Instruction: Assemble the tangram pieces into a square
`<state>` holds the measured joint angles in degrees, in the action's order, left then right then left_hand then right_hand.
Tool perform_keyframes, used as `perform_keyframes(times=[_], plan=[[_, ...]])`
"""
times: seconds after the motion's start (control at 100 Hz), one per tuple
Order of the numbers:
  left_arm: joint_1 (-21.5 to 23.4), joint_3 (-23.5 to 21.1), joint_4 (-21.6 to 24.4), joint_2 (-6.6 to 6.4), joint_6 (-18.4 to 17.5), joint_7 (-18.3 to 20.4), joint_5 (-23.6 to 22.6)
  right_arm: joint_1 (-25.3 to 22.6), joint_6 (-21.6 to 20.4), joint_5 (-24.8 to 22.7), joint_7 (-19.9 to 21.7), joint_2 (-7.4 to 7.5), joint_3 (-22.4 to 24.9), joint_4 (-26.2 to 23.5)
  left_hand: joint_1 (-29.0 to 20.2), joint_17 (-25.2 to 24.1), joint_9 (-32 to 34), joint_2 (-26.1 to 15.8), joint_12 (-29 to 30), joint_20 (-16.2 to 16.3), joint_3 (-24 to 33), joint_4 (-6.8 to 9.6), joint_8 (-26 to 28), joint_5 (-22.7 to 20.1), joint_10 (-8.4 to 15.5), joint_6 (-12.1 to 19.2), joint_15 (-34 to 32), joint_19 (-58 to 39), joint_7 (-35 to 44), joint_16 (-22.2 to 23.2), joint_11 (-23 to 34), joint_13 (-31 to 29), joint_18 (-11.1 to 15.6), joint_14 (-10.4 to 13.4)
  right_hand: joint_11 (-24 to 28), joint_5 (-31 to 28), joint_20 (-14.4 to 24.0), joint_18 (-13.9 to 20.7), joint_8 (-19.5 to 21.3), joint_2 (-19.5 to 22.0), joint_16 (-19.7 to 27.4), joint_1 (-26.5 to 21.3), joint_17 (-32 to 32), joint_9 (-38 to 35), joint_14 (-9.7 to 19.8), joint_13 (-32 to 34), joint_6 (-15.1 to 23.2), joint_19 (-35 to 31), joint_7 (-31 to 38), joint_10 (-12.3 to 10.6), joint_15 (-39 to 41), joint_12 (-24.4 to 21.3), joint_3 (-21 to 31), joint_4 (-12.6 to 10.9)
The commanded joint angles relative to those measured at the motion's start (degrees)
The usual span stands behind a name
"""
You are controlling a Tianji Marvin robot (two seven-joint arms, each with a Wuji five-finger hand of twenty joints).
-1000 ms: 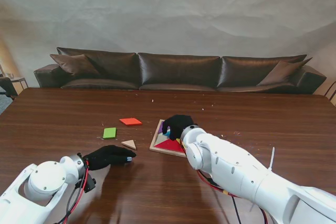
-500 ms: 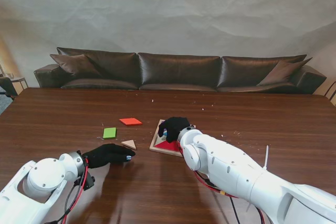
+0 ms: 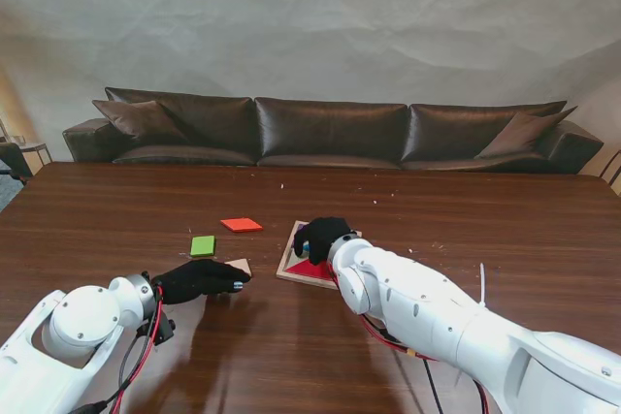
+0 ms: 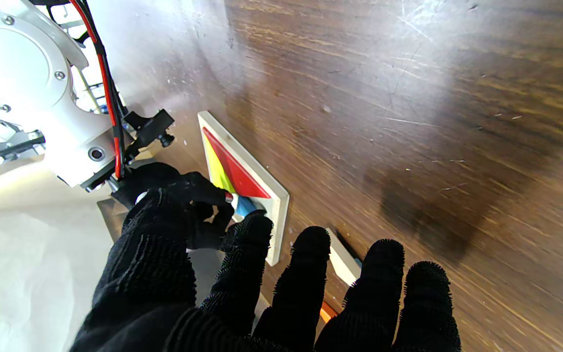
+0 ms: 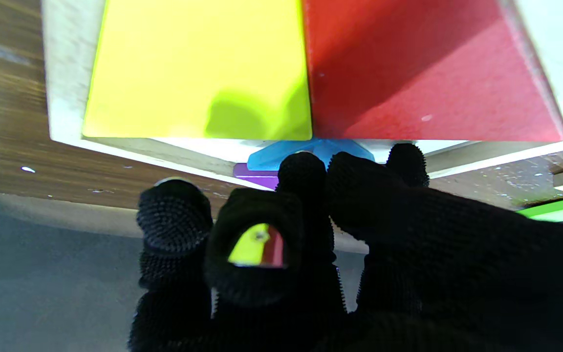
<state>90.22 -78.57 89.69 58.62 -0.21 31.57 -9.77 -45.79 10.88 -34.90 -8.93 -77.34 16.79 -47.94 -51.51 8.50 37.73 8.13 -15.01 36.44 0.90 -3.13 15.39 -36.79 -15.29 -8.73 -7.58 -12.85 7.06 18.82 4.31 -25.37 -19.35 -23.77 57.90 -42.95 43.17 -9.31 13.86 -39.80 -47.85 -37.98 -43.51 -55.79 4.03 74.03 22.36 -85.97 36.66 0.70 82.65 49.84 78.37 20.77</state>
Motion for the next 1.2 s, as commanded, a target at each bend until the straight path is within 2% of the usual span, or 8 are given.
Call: perform_keyframes(times=[0.0, 0.41, 0.71, 1.19], plan=[[-0.16, 0.01, -0.07, -0.08, -0.27, 1.21, 0.07, 0.17, 0.39, -0.08, 1.41, -0.22, -0.33, 0.99, -0.49, 0.2, 0.66, -2.66, -0.62, 0.25, -1.38, 1.69, 0.22, -0.75, 0.33, 0.23, -0.32, -0.21, 0.18, 0.73, 0.24, -0.91, -1.17, -0.87, 0.07, 1.7, 1.05, 0.49, -0.96, 1.77, -0.5, 1.56, 0.04, 0.61, 0.86, 1.59, -3.16, -3.15, -1.43, -1.35, 1.44, 0.42, 0.31, 0.67], [-0.13, 0.07, 0.21, -0.14, -0.35, 1.43, 0.07, 1.3, 0.95, 0.09, 2.14, -0.29, -1.01, 3.6, -0.43, 0.24, 0.66, -2.68, -0.62, 0.22, -1.36, 1.69, 0.23, -0.74, 0.35, 0.12, -0.35, -0.23, 0.18, 0.73, 0.25, -0.95, -1.17, -0.8, 0.32, 1.64, 1.04, 0.63, -0.77, 1.92, -0.5, 1.45, -0.01, 0.49, 0.89, 1.6, -3.47, -3.12, -1.07, -1.3, 1.52, 0.25, 0.15, 0.64], [0.0, -0.08, 0.55, -0.21, -0.4, 1.66, -0.01, 1.57, 1.69, -0.33, 2.97, 0.58, -0.69, 3.1, -0.35, 0.27, 0.71, -2.67, -0.63, 0.21, -1.38, 1.68, 0.23, -0.72, 0.37, 0.2, -0.34, -0.23, 0.17, 0.72, 0.26, -0.95, -1.26, -0.75, 0.45, 1.5, 1.02, 0.58, -0.71, 2.02, -0.57, 1.44, -0.18, 0.24, 0.94, 1.59, -3.6, -3.15, -0.94, -1.45, 1.67, 0.16, 0.09, 0.66], [-0.02, -0.17, 0.83, -0.33, -0.39, 2.1, -0.17, 2.12, 3.6, 0.43, 4.04, 1.05, 0.28, 3.93, -0.39, 0.26, 0.74, -2.65, -0.64, 0.19, -1.35, 1.69, 0.24, -0.77, 0.43, 0.14, -0.39, -0.23, 0.2, 0.73, 0.28, -1.03, -1.14, -0.88, 0.42, 2.14, 0.97, 0.58, -0.67, 2.21, -0.57, 1.44, -0.17, 0.32, 0.93, 1.59, -4.73, -3.15, -0.94, -1.27, 1.68, 0.05, -0.1, 0.6]])
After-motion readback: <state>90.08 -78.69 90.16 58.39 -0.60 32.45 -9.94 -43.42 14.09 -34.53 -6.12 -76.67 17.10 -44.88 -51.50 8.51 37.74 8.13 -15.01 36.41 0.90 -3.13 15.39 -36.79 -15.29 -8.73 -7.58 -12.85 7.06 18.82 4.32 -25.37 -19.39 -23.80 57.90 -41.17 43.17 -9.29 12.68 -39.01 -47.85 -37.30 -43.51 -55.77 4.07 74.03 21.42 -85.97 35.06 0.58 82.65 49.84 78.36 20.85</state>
